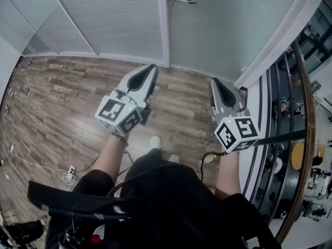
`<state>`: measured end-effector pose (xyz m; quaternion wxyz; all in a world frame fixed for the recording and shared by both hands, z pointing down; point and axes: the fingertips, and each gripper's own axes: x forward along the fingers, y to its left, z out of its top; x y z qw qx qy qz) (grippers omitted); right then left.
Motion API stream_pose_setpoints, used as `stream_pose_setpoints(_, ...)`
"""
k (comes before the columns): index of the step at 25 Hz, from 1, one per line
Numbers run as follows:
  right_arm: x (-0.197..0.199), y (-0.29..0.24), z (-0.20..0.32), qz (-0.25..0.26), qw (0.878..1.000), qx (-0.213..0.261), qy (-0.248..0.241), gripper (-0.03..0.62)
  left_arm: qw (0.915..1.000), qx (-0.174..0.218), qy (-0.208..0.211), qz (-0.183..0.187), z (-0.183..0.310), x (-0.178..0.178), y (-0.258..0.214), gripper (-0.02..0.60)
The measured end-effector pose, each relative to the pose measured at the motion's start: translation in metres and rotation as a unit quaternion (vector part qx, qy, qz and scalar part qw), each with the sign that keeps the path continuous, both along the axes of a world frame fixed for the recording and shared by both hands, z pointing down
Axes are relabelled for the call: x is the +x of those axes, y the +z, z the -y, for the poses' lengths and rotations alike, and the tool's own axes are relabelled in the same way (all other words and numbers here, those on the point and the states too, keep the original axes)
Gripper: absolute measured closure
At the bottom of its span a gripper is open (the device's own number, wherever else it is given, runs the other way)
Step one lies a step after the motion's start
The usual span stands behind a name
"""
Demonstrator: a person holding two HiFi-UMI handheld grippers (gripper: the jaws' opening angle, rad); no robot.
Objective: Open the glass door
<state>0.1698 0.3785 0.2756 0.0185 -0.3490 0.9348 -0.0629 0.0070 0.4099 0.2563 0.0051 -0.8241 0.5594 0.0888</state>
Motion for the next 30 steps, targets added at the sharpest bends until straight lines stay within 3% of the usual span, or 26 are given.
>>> stream_pose_setpoints(8, 0.002, 0.001, 0.008, -0.002, 1.0, 0.001, 0.007, 0.591, 0.9999, 0.006, -0.008, -0.005, 0.008, -0.007, 0.0, 0.58)
stream_pose_setpoints(15, -0.034, 0.001, 0.025, -0.019, 1.0, 0.002, 0.003, 0.591, 1.0, 0.005, 0.002, -0.006, 0.03, -0.032, 0.003, 0.58)
stream_pose_setpoints(23, -0.064, 0.008, 0.064, -0.026, 0.999, -0.022, 0.022, 0.591, 0.9996, -0.007, 0.024, -0.016, 0.08, -0.063, 0.01, 0.58)
stream_pose_setpoints(30, -0.094, 0.002, 0.094, -0.024, 0.999, -0.016, 0.041, 0.591, 0.9989, -0.007, 0.043, -0.019, 0.12, -0.095, 0.014, 0.58)
